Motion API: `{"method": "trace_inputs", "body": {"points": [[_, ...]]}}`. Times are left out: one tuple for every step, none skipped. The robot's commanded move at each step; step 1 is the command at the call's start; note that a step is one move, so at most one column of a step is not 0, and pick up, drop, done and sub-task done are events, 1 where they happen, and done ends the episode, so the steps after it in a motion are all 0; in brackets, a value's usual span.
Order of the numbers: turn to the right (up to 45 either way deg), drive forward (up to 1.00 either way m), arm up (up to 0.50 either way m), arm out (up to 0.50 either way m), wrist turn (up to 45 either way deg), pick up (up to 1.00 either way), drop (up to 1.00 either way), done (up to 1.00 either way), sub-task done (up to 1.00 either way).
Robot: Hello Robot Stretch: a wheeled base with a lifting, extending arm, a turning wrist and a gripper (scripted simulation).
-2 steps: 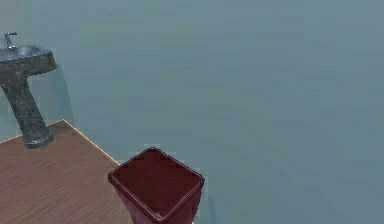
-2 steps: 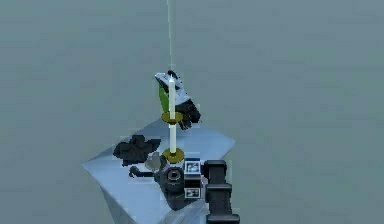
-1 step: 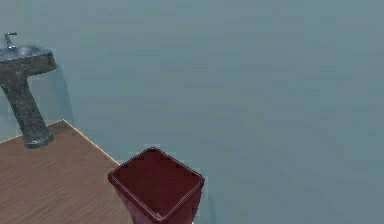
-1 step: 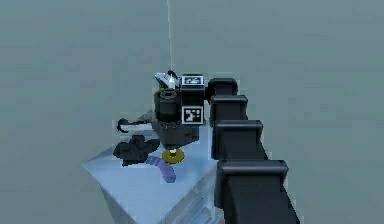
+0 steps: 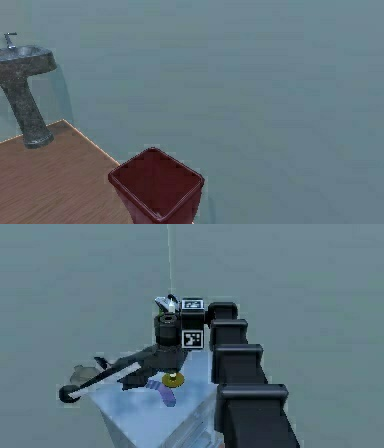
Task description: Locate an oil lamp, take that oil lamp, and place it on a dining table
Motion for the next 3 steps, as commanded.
{"method": "trace_inputs", "body": {"points": [[0.0,0.00,0.00,0.00,-45.0,0.00,0.00,0.00,0.00],[0.0,0.00,0.00,0.00,-9.0,0.00,0.00,0.00,0.00],[0.0,0.00,0.00,-0.16,0.0,0.00,0.00,0.00,0.00]]}}
